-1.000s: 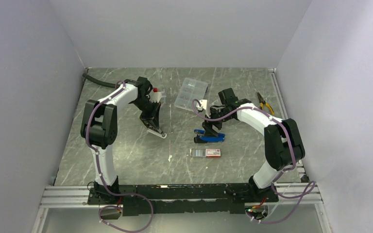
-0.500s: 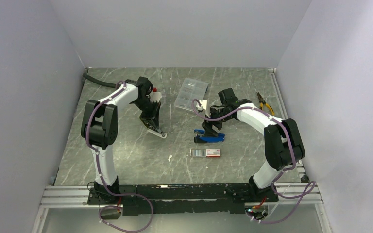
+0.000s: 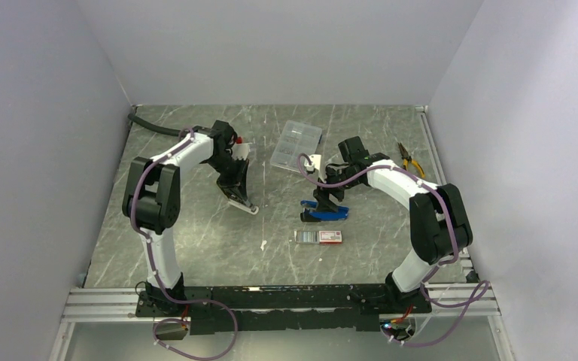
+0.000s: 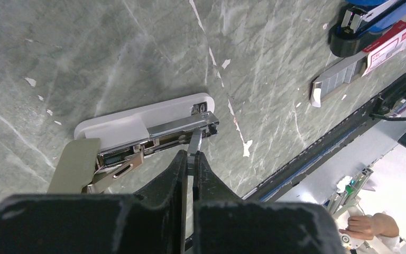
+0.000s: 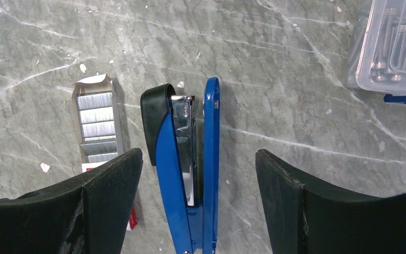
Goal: Load the staples into the stapler
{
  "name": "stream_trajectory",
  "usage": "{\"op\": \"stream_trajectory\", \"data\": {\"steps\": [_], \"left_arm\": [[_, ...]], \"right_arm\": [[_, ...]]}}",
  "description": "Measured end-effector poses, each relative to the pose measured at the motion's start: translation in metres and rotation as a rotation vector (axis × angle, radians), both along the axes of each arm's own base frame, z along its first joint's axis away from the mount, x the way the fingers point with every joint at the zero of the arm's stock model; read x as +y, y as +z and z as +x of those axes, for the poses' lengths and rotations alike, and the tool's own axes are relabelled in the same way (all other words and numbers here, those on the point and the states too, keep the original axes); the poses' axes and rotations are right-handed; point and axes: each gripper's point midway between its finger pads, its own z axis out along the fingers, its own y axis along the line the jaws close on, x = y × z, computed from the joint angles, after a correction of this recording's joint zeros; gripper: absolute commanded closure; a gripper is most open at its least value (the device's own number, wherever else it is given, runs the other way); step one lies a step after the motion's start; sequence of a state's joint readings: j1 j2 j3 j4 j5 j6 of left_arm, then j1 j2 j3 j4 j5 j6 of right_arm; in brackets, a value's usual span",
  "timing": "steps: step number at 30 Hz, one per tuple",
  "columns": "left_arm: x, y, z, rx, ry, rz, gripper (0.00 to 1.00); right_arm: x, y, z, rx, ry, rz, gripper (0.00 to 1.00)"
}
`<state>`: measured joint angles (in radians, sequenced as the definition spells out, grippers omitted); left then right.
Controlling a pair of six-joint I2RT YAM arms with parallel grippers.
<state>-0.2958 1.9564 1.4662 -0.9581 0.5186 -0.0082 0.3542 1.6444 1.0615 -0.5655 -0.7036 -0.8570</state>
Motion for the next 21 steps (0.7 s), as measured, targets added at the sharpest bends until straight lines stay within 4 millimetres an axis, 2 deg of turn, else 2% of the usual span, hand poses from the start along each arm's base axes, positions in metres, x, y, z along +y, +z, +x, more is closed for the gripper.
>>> {"op": "stream_trajectory", "data": {"steps": [7, 11, 16, 21], "left_arm": [[-0.001, 0.001, -0.008, -0.01, 0.001, -0.013, 0.97], [-0.001, 0.011, -0.013, -0.038, 0.005, -0.033, 0.97], [-0.006, 0.025, -0.008, -0.082, 0.02, -0.066, 0.97], [-0.006, 0.022, -0.011, -0.079, 0.049, -0.07, 0.97]], "right_arm": [[0.0, 0.0, -0.001, 0.008, -0.007, 0.001, 0.18], [0.0, 0.0, -0.001, 0.013, -0.014, 0.002, 0.18], [0.001, 0.003, 0.002, 0.011, -0.022, 0.005, 0.18], [0.003, 0.008, 0.007, -0.005, -0.03, -0.002, 0.18]]}}
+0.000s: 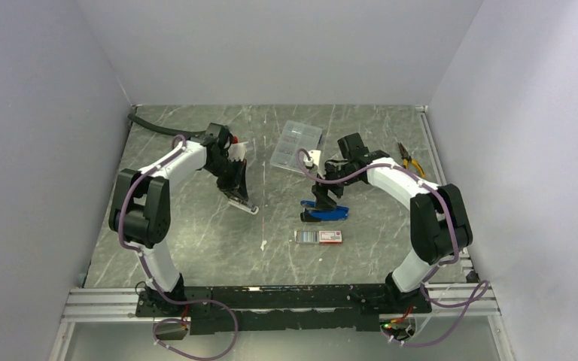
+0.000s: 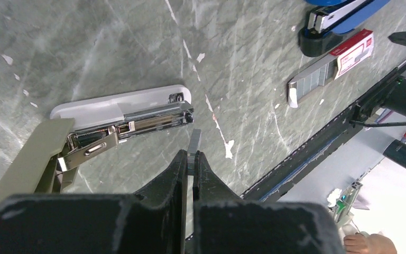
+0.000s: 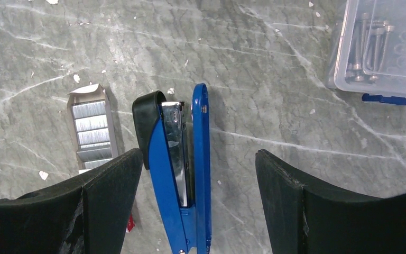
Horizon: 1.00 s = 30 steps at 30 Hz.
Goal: Load the staples into the stapler
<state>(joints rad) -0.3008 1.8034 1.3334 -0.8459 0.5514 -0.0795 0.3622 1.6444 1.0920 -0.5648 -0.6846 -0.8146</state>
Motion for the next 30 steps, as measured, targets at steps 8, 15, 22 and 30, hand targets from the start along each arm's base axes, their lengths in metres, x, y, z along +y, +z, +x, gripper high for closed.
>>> {"op": "stream_trajectory", "data": {"steps": [8, 15, 22, 30], "left_arm": [[0.005, -0.013, -0.006, 0.024, 0.024, 0.03, 0.97], [0.005, -0.012, -0.005, 0.023, 0.024, 0.031, 0.97], [0.007, -0.009, 0.005, 0.009, 0.039, 0.025, 0.97], [0.009, -0.015, 0.007, 0.026, 0.046, 0.03, 0.97]], "right_arm": [[0.005, 0.002, -0.001, 0.0, -0.004, -0.003, 0.18], [0.005, 0.002, -0.001, -0.006, -0.005, -0.005, 0.18], [0.004, 0.001, 0.0, -0.008, -0.007, -0.009, 0.18], [0.005, 0.001, 0.0, -0.009, -0.006, -0.01, 0.18]]}}
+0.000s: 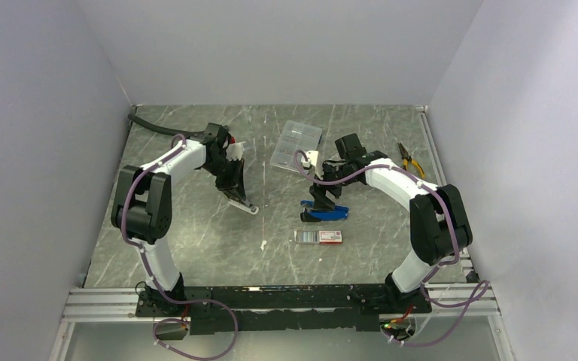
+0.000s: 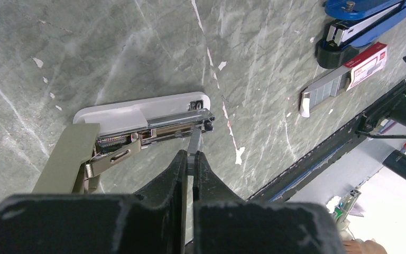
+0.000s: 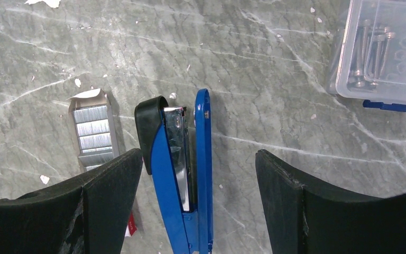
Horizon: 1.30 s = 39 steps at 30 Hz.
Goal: Load the staples into the stapler
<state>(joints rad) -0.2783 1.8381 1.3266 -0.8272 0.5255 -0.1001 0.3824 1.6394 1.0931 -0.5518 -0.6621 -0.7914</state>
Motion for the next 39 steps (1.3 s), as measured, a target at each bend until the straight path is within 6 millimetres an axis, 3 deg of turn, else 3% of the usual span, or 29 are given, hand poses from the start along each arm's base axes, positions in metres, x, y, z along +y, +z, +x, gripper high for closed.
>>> {"op": "stream_trajectory", "data": {"steps": [39], "left_arm": [[-0.0026, -0.0025, 0.0053, -0.001, 0.024, -0.007, 0.97]], "right_arm": [[-0.0005, -0.0004, 0.0002, -0.001, -0.002, -0.003, 0.18]]}}
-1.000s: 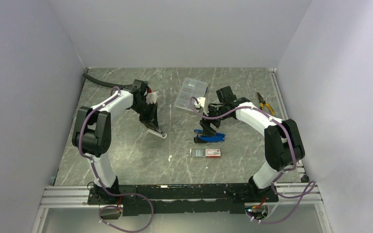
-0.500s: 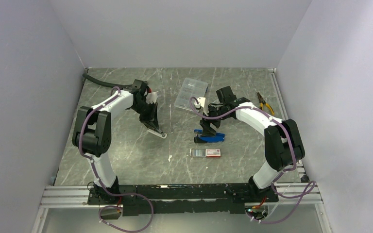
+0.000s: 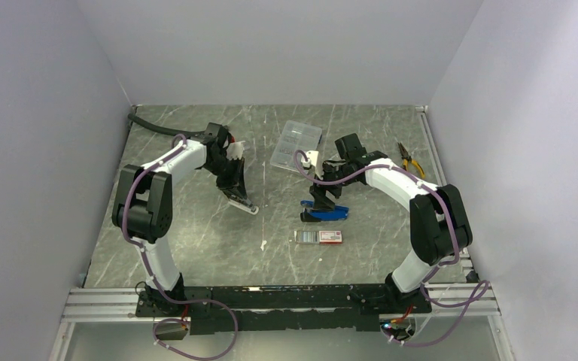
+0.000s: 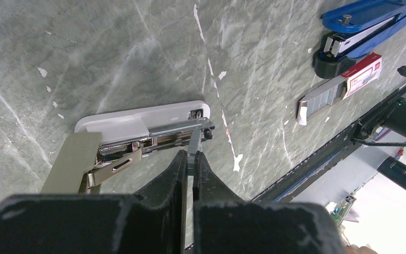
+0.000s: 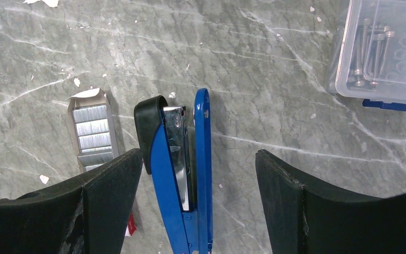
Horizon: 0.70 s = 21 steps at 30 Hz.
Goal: Load the staples into the stapler
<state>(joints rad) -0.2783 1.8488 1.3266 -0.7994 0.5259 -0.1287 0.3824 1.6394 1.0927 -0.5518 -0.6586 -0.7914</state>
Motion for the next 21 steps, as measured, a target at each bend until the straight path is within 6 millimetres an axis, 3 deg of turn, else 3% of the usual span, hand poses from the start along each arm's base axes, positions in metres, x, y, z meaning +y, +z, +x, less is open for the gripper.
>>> {"op": "stream_trajectory", "data": {"steps": [21], "left_arm": [[-0.0017, -0.0006, 0.0014, -0.003, -0.003, -0.009, 0.97]], "right_arm": [[-0.0005, -0.0012, -0.001, 0.004, 0.0, -0.001, 0.18]]}}
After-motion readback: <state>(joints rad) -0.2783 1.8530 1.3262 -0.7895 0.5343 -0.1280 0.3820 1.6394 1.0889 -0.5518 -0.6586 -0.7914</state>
